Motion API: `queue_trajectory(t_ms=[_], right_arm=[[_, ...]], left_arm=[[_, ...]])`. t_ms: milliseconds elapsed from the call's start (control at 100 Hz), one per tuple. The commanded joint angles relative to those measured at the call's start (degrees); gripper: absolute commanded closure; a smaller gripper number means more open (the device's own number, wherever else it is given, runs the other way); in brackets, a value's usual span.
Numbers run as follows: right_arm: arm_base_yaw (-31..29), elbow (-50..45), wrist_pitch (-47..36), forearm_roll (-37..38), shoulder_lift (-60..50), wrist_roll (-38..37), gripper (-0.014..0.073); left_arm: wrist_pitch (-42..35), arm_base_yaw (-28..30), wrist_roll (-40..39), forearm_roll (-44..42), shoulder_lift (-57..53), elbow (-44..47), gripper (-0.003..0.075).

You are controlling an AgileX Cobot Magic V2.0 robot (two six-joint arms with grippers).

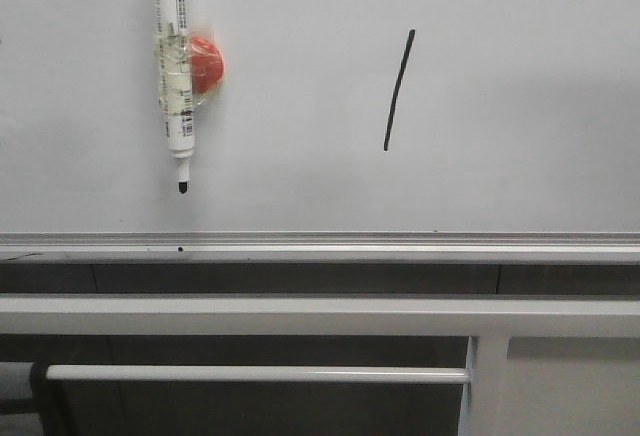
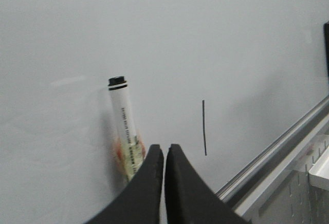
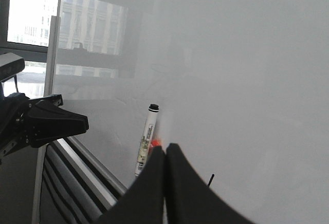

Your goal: Write number 1 on whiteboard

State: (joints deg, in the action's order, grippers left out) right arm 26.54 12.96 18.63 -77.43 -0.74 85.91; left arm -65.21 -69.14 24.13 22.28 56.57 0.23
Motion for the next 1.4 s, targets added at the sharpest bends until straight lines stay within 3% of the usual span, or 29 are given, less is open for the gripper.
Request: queue_trajectory(t_ms=[0,540,670,840,1150,1390], right_arm=[[-0.1,1.4,-1.2,-1.4,-0.5,0.5,0.0658],[-0.1,1.4,-1.2,-1.4,-0.5,0.5,0.0658],[-0.1,1.4,-1.2,-1.4,-0.5,0.5,0.0658],[-0.1,1.4,-1.2,-1.4,-0.5,0.5,0.0658],[-0.1,1.4,-1.2,-1.4,-0.5,0.5,0.0658],[-0.1,1.4,-1.4,-1.4,-0.5,0.5,0.0658]], left_arm=[[-14.0,-0.3,-0.2,-0.6,-0.4,-0.1,0.0741],[-14.0,1.1,1.3,1.3,-4.0,0.2,0.0741],[-11.1,10.5,0.7,-4.6,-10.8,0.2,0.0741],[1.2,25.1,-3.8,-14.5,-22.1,0.2,0.0741],[29.6,47.3,-15.7,-14.6,-44.4,0.2,0.0741],[50.1,60.1,-17.1,-13.6,-58.1,0.3,0.0741]])
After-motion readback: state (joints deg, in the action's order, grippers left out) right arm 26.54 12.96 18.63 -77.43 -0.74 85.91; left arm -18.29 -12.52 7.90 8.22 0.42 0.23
